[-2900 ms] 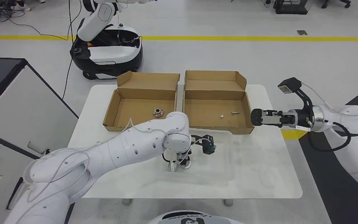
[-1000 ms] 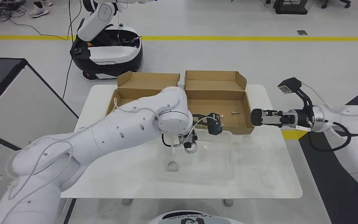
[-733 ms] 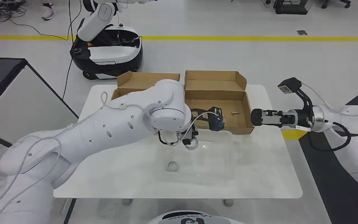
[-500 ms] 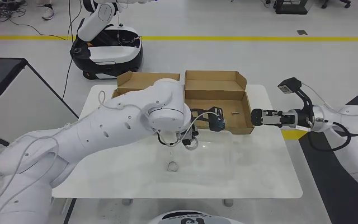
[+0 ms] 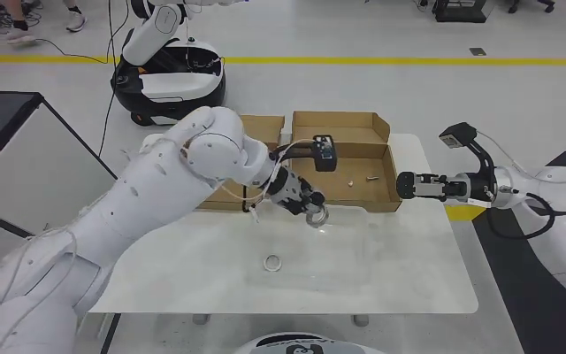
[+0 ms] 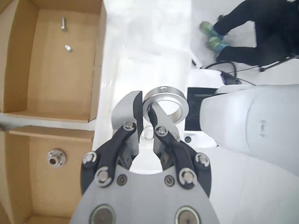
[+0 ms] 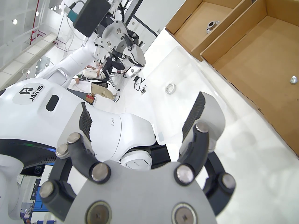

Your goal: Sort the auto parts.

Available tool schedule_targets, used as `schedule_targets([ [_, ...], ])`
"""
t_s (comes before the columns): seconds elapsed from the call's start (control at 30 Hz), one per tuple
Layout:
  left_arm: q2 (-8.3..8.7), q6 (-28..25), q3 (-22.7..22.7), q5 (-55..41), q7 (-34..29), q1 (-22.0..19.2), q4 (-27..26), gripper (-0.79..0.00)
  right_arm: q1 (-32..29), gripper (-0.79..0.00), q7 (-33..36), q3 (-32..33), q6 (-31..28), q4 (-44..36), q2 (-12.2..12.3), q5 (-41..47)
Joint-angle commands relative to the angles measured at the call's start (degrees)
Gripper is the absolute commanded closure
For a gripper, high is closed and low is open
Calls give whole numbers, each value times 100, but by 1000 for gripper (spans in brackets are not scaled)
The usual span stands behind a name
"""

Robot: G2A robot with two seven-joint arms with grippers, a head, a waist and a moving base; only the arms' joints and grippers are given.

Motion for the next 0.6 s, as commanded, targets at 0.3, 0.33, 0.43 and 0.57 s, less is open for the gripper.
schedule_targets([
  [0.3, 490, -1629, 225, -1477, 1580, 369, -206, 0, 0, -785, 0, 0, 0, 0, 0, 0],
  [0.33, 534, -1739, 288, -1527, 1690, 335, -168, 0, 0, -785, 0, 0, 0, 0, 0, 0],
  [0.43, 644, -2122, 411, -1694, 2074, 211, -176, 0, 0, -785, 0, 0, 0, 0, 0, 0],
  [0.57, 656, -2147, 422, -1669, 2098, 177, -200, 0, 0, -785, 0, 0, 0, 0, 0, 0],
])
